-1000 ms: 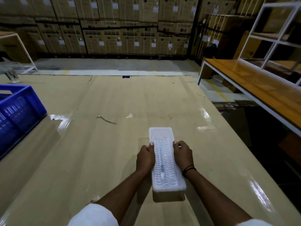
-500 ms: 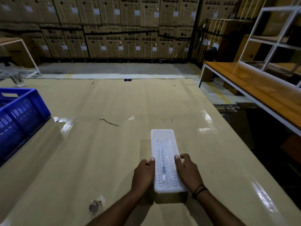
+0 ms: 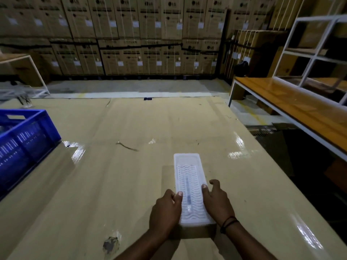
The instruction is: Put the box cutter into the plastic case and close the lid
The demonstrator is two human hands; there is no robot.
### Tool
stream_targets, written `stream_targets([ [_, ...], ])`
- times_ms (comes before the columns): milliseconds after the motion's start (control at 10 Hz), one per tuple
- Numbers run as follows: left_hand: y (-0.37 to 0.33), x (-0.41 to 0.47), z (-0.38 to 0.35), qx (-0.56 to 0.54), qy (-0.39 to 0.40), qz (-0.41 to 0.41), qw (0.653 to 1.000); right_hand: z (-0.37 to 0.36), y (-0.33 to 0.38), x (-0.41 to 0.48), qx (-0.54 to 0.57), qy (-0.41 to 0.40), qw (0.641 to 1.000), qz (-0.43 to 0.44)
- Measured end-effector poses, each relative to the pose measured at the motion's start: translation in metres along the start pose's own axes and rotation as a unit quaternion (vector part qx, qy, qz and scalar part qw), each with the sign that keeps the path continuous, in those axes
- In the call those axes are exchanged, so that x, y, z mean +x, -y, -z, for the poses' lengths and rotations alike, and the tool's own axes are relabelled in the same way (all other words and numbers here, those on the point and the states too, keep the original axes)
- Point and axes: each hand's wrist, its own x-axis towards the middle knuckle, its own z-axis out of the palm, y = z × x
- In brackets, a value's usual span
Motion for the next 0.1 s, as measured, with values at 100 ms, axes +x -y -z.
stream_targets([
  [100, 0.004, 0.0268, 0.0213, 0.03, -0.058, 0.007, 0.998, 0.0156, 0.0035, 0.0192, 0.027, -0.038, 0.999, 0.021],
])
